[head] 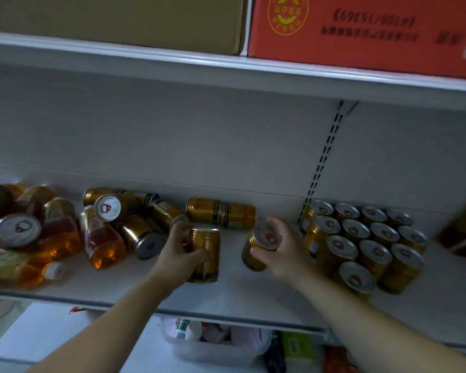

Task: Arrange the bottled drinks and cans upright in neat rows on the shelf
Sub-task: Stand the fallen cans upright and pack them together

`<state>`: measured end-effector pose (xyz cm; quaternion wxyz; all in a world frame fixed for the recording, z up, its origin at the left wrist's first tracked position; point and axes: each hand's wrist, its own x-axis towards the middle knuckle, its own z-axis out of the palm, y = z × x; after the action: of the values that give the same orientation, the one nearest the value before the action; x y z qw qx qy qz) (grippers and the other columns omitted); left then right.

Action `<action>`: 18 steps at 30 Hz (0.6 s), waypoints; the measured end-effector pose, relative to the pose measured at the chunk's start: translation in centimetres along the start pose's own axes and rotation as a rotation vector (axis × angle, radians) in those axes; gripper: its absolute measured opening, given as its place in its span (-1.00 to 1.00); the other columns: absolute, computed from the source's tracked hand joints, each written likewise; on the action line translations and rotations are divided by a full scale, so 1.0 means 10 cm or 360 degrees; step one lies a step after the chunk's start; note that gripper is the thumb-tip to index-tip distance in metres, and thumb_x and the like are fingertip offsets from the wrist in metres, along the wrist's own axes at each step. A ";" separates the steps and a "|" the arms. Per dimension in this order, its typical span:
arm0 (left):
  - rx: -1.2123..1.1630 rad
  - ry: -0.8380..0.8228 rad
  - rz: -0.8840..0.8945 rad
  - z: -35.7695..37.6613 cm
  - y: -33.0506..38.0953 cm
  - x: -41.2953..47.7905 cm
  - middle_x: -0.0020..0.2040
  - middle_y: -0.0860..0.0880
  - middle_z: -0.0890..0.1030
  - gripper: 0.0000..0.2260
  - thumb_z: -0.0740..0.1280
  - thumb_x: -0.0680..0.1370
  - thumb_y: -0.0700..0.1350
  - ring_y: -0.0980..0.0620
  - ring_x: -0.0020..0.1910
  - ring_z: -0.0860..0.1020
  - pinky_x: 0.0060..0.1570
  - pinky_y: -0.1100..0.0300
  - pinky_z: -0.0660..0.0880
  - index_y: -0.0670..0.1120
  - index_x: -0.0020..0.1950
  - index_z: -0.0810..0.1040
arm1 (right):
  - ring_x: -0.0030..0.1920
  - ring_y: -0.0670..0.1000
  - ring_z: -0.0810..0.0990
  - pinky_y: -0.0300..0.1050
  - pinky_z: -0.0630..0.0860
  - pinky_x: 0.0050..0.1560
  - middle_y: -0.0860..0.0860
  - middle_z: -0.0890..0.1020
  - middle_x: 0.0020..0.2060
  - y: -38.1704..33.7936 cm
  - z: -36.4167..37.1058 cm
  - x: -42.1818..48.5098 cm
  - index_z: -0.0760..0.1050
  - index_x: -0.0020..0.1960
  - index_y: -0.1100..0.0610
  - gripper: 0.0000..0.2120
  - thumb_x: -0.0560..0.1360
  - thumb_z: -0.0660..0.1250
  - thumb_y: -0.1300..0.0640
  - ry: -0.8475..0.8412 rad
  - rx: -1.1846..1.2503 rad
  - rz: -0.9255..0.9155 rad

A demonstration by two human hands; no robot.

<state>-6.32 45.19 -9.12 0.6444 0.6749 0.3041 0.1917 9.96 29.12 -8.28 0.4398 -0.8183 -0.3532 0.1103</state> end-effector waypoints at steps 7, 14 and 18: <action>0.0156 0.0123 0.0505 0.62 0.40 -0.10 0.02 0.04 0.52 -0.31 0.61 0.17 -0.28 0.19 -0.08 0.56 -0.14 0.27 0.53 0.12 0.08 0.30 | 0.14 -0.15 0.46 -0.31 0.41 0.14 -0.12 0.46 0.17 -0.14 -0.57 -0.24 0.33 0.36 -0.01 -0.38 0.38 0.52 0.16 0.0478 0.0270 -0.0130; 0.0676 -0.0121 0.0781 1.46 0.97 -0.30 0.13 0.09 0.30 -0.29 0.57 0.28 -0.04 0.23 -0.02 0.38 -0.14 0.54 0.30 0.11 0.33 0.29 | 0.01 -0.32 0.49 -0.55 0.36 -0.05 -0.21 0.47 0.08 0.10 -1.53 -0.41 0.31 0.34 -0.05 -0.46 0.44 0.46 0.09 0.0864 0.0472 -0.0220; 0.0744 -0.0280 0.0828 2.21 1.05 -0.46 0.15 0.07 0.35 -0.36 0.56 0.30 -0.03 0.15 0.07 0.45 0.00 0.39 0.38 0.08 0.30 0.34 | 0.11 -0.10 0.51 -0.35 0.41 0.03 -0.07 0.51 0.14 0.56 -2.14 -0.53 0.34 0.33 -0.05 -0.47 0.43 0.48 0.06 0.0843 0.0423 -0.0155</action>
<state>6.34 25.72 -0.27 0.4261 0.8727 0.1012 0.2158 19.35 9.76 -0.85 0.6247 -0.7360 -0.2475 -0.0828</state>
